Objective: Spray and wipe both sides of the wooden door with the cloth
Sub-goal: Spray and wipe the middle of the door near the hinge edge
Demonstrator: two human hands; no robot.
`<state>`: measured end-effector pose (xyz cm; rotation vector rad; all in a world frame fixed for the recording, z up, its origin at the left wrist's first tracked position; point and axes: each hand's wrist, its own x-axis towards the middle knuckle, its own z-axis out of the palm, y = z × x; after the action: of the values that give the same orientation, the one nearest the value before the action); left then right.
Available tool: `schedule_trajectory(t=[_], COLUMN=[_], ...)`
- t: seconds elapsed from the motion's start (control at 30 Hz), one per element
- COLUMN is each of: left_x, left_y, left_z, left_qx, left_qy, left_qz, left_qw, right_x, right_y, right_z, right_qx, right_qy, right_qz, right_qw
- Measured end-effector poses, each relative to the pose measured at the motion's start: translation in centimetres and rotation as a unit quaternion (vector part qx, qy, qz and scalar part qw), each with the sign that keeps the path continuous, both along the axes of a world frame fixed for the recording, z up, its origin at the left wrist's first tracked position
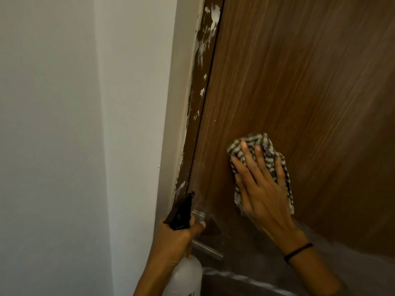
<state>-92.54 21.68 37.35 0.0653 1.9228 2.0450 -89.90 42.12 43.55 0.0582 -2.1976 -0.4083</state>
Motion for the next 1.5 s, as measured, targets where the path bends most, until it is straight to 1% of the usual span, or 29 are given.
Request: schedule_trajectory(t=[0.1,0.17,0.23,0.3,0.33,0.43,0.53,0.6,0.67,0.73,0.8,0.9,1.0,1.1,1.2,1.3,1.37,1.43,1.5], left_x=[-0.4,-0.6,-0.8,-0.8,-0.8,-0.5,-0.2,-0.1,0.1,0.1,0.2,0.2,0.2,0.1,0.1,0.1,0.2,0.1,0.0], left_y=[-0.9,-1.4,-1.8,-2.0,-2.1,-2.1,-2.1,-2.1,-2.3,-3.0,-3.9,-5.0,-5.9,-6.2,-5.9,-5.9,-6.0,-5.9,-5.8], left_z=[0.1,0.2,0.3,0.3,0.2,0.4,0.5,0.3,0.2,-0.1,-0.5,-1.1,-1.1,-1.0,-0.9,-1.0,-0.9,-0.9,-0.9], left_qx=[0.009,0.022,0.022,0.024,0.023,0.015,0.028,0.013,-0.004,0.020,0.046,0.031,0.025,0.035,0.017,0.030,0.046,0.050,0.048], left_qy=[0.015,0.019,0.023,0.024,0.027,0.024,0.011,0.014,0.018,0.010,-0.002,0.005,0.017,0.013,0.031,0.032,0.024,0.025,0.034], left_qz=[0.029,0.050,0.053,0.050,0.047,0.037,0.037,0.031,0.024,0.011,-0.003,-0.004,0.002,0.020,0.017,-0.006,-0.018,-0.018,-0.019], left_qw=[0.999,0.998,0.998,0.998,0.998,0.999,0.999,0.999,1.000,1.000,0.999,0.999,1.000,0.999,0.999,0.999,0.998,0.998,0.998], right_x=[-3.1,-5.3,-7.0,-7.8,-7.9,-7.8,-6.7,-4.9,-2.9,-1.1,0.2,0.6,-1.3,-4.5,-6.4,-6.4,-6.3,-6.6,-7.0], right_y=[-2.3,-3.7,-4.7,-5.4,-5.6,-5.6,-4.1,-2.8,-1.2,0.6,2.0,2.1,-0.5,-3.6,-4.4,-3.6,-3.2,-3.7,-4.6], right_z=[0.4,-0.7,-2.9,-5.9,-7.0,-8.7,-10.1,-11.3,-11.9,-11.7,-11.1,-10.6,-10.7,-10.6,-9.9,-7.9,-5.0,-0.3,4.1], right_qx=[0.051,0.081,0.123,0.177,0.188,0.201,0.255,0.254,0.239,0.233,0.248,0.261,0.228,0.218,0.273,0.319,0.308,0.267,0.231], right_qy=[-0.017,-0.040,-0.081,-0.113,-0.118,-0.135,-0.198,-0.234,-0.242,-0.245,-0.257,-0.242,-0.232,-0.243,-0.249,-0.244,-0.215,-0.151,-0.079], right_qz=[-0.020,-0.005,0.012,0.001,-0.011,-0.019,0.039,0.060,0.058,0.052,0.040,0.035,0.025,0.025,0.041,0.038,0.019,0.000,-0.030], right_qw=[0.998,0.996,0.989,0.978,0.975,0.970,0.945,0.937,0.938,0.940,0.933,0.934,0.945,0.945,0.928,0.915,0.927,0.952,0.969])
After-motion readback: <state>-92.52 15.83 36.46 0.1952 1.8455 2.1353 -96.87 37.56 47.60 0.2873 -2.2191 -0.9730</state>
